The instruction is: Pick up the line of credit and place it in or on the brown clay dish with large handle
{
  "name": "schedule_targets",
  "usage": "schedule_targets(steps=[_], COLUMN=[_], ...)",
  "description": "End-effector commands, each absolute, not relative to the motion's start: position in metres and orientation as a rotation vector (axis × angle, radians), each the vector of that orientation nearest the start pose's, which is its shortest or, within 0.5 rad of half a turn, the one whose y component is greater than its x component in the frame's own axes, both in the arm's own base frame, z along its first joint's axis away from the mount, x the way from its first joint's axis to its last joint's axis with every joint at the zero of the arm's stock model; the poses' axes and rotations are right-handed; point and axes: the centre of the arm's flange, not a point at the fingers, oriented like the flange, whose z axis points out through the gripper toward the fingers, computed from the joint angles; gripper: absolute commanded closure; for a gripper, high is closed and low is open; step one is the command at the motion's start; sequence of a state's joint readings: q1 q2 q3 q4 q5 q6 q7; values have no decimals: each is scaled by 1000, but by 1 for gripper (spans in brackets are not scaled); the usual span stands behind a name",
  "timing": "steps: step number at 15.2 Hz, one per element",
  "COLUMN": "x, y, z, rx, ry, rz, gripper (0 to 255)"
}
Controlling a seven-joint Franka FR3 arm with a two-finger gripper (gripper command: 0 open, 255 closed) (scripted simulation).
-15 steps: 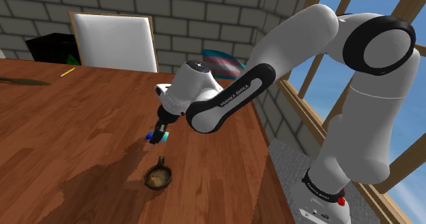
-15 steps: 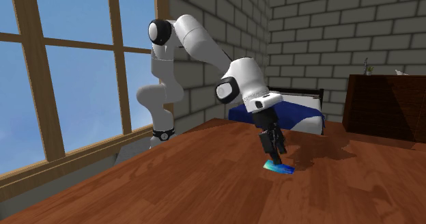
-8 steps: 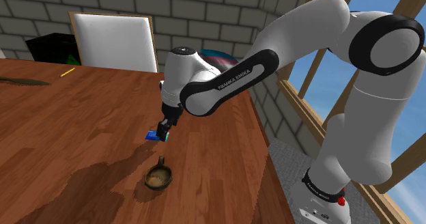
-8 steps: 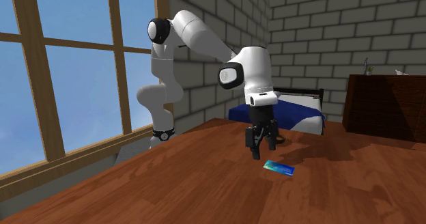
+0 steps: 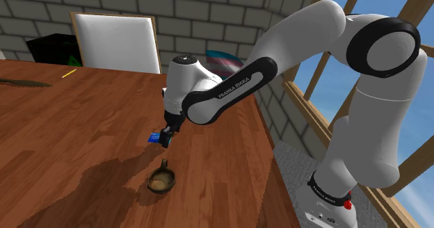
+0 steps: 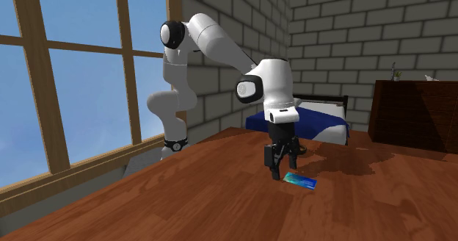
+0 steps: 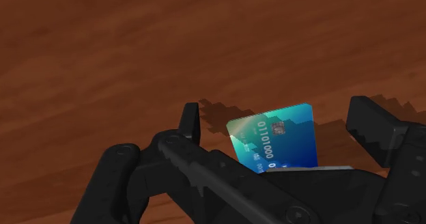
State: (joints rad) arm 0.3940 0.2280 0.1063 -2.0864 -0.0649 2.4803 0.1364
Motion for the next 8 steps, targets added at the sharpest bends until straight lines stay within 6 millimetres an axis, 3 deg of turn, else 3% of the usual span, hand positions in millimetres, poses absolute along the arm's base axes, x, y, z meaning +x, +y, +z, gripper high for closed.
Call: schedule_targets(steps=[1,4,5,8], x=[523,523,523,522], y=[284,284,284,284], z=[333,333,333,332], rx=[-3034,-3034,-3034,-3034], ry=[-626,-626,-626,-626], rz=[-257,-257,-257,-257], gripper=[0,0,255,255])
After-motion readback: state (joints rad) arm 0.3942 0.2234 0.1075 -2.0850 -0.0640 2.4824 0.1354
